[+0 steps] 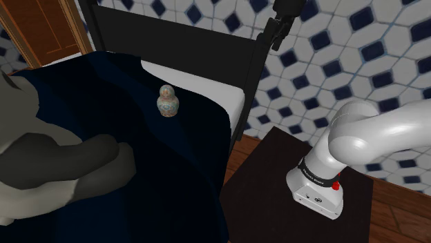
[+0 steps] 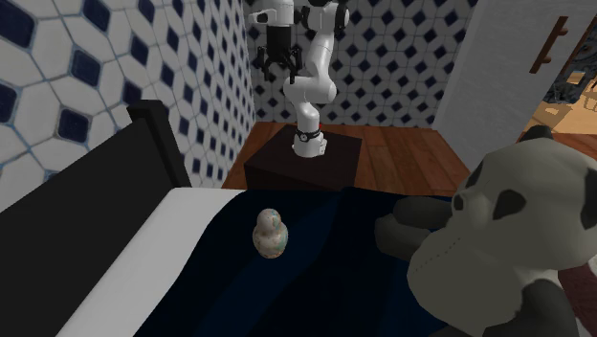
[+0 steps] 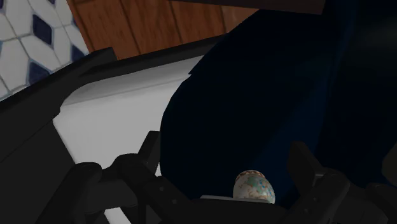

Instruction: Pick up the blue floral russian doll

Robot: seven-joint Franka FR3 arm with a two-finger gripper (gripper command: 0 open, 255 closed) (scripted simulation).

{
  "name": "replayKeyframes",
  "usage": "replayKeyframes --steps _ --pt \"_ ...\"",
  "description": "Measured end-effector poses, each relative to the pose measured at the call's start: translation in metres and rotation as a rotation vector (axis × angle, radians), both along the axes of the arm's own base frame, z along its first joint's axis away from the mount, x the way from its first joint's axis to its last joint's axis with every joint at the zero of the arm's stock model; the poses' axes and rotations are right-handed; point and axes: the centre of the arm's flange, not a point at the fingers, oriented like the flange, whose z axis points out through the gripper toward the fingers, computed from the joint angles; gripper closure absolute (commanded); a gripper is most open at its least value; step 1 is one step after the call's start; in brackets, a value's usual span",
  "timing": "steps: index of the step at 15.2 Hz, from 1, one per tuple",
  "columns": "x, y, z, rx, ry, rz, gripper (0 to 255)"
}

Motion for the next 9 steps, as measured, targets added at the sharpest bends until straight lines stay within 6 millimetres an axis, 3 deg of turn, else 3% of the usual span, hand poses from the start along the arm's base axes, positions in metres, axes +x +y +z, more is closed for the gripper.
replayKeyframes --steps 3,9 --pt "0.013 0.004 -0.007 0.001 0.004 -0.001 0" --pt "0.077 0.028 -0.04 0.009 0.023 -0.006 0"
